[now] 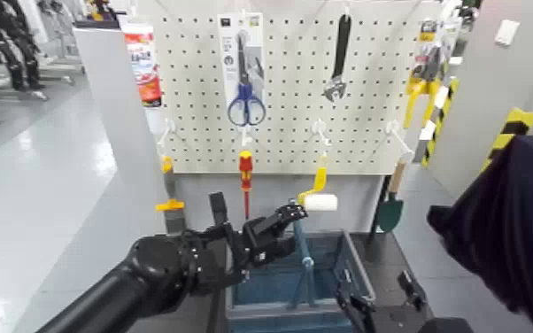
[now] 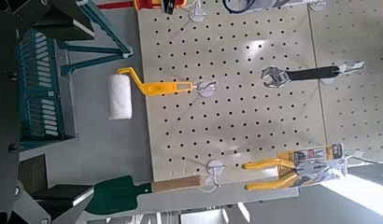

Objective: Grasp the handle of the crate.

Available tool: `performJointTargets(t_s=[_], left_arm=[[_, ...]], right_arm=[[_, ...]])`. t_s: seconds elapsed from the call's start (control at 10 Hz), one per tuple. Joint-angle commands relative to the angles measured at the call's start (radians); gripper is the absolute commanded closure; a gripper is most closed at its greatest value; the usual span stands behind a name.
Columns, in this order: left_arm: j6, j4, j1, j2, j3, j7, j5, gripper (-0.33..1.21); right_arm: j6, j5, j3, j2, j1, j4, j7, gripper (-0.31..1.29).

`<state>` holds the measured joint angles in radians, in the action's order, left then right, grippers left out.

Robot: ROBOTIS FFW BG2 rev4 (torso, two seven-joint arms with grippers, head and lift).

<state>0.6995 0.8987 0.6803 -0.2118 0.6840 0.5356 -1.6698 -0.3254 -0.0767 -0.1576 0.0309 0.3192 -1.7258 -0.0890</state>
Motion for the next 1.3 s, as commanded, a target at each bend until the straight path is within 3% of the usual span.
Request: performJointTargets(t_s=[0.1,0.4,0.5,0.6,0.7,0.9,1.3], left_arm=[[-0.003,-0.041,0.027,0.014,0.034,0.014,-0.030,0.10],[-0.006,-0.083,0.042,0.023,0.057,0.020,-0.048,0.12],[-0.006,-0.090,0.044,0.025,0.060,0.020,-0.053,0.28],[-0.003,-0.103,0.051,0.026,0.068,0.020,-0.065,0.65],[0.003,-0.110,0.058,0.028,0.074,0.021,-0.070,0.89],[0.003,-0.118,0.061,0.031,0.078,0.026,-0.071,1.03],[0.000,-0.127,0.058,0.032,0.081,0.026,-0.071,1.12]], right_arm=[[-0.012,-0.005,-0.007,0.004,-0.006,0.005,0.000,0.14],[-0.015,-0.008,-0.008,0.007,-0.009,0.005,0.000,0.14],[-0.017,-0.008,-0.010,0.007,-0.011,0.006,0.000,0.14],[-0.018,-0.008,-0.011,0.007,-0.012,0.009,0.000,0.14],[-0.020,-0.009,-0.013,0.009,-0.012,0.009,0.000,0.14],[-0.021,-0.011,-0.014,0.009,-0.014,0.011,0.000,0.14],[-0.026,-0.012,-0.011,0.009,-0.012,0.011,0.000,0.14]])
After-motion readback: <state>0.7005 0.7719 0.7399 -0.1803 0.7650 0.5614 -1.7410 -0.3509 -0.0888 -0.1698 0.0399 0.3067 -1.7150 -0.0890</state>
